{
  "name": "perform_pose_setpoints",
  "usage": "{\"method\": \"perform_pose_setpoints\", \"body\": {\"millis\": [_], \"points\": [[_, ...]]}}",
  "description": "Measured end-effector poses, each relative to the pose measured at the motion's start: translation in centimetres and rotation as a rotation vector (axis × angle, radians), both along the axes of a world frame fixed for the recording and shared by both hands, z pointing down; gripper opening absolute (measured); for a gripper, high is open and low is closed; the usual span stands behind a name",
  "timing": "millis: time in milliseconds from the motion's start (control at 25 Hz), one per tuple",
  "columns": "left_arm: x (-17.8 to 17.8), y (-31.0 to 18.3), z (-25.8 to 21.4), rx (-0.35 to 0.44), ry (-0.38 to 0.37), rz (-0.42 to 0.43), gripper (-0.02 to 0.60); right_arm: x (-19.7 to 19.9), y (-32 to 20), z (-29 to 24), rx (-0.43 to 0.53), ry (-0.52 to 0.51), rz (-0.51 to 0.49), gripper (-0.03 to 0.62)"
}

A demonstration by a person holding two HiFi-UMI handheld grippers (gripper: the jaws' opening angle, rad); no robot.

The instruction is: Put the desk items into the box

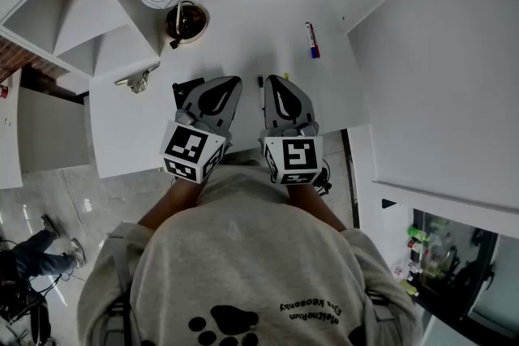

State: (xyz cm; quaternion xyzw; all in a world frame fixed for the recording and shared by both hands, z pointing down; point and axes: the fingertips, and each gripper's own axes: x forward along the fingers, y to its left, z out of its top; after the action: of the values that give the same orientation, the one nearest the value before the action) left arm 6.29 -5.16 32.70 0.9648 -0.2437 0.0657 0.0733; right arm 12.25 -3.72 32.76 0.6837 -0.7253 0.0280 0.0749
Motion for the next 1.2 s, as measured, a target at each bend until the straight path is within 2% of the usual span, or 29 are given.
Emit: {"method": "perform_pose_setpoints", "body": {"millis": [240,800,1200], "points": [[1.6,0.1,0.8,-0.009,-0.007,0.025,0.008,1.1,0.1,0.9,-0.013,0.037,0.01,0.017],[4.0,-0.4,3.6,-0.038,-0.027,0.054,0.008,2.7,-1.1,4.2,-0.079,0.005,0.002,0.015],[4.7,-1.2,8.0,-0.089,-0.047,0.063,0.008,2.9,-2.4,8.2,-0.13,0.0,-0.022,0.017]]}}
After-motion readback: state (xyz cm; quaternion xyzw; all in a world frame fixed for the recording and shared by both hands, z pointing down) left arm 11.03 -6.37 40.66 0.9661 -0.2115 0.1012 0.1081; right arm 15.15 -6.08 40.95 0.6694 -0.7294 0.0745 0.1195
